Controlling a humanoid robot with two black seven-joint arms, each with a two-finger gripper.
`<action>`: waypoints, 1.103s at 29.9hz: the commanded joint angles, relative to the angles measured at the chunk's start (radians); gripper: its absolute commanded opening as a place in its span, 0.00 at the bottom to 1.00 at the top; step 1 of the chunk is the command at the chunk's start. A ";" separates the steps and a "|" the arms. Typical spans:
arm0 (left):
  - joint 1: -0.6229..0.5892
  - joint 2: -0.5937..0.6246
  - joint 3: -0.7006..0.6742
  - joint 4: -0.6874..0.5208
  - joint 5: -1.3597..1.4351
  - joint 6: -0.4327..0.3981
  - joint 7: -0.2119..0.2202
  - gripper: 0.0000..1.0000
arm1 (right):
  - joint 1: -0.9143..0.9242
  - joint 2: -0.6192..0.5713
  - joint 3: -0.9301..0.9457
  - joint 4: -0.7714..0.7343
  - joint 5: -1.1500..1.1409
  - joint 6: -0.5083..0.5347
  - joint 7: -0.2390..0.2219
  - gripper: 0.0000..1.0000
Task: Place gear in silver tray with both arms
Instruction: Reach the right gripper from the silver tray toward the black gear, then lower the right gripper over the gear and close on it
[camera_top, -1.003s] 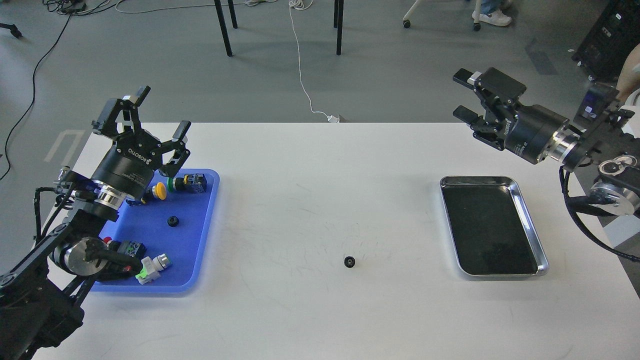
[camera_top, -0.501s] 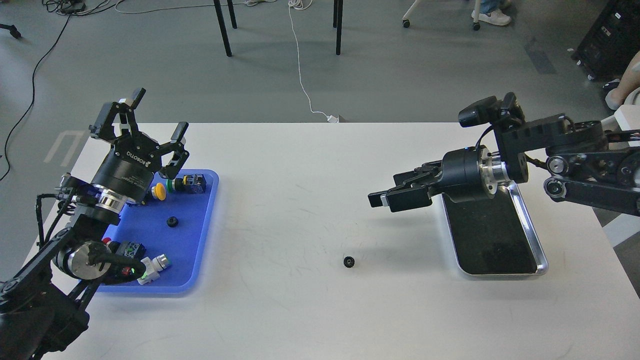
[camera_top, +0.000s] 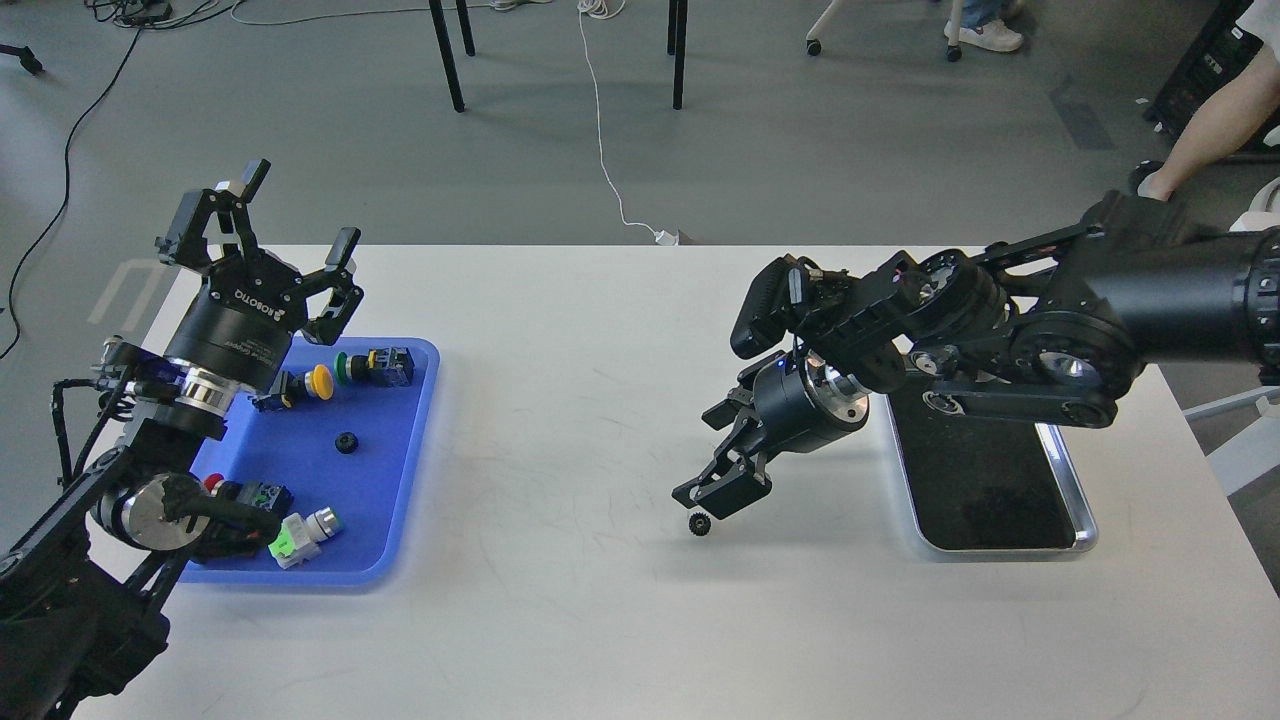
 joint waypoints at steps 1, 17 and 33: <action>0.001 -0.001 -0.008 0.000 0.000 0.000 0.000 0.98 | -0.007 0.062 -0.087 -0.035 -0.008 -0.083 0.000 0.99; 0.002 -0.004 -0.009 0.000 0.002 0.000 0.000 0.98 | -0.067 0.154 -0.192 -0.098 -0.008 -0.143 0.000 0.92; 0.002 -0.004 -0.009 0.000 0.000 0.000 0.000 0.98 | -0.074 0.157 -0.209 -0.098 -0.008 -0.151 0.000 0.60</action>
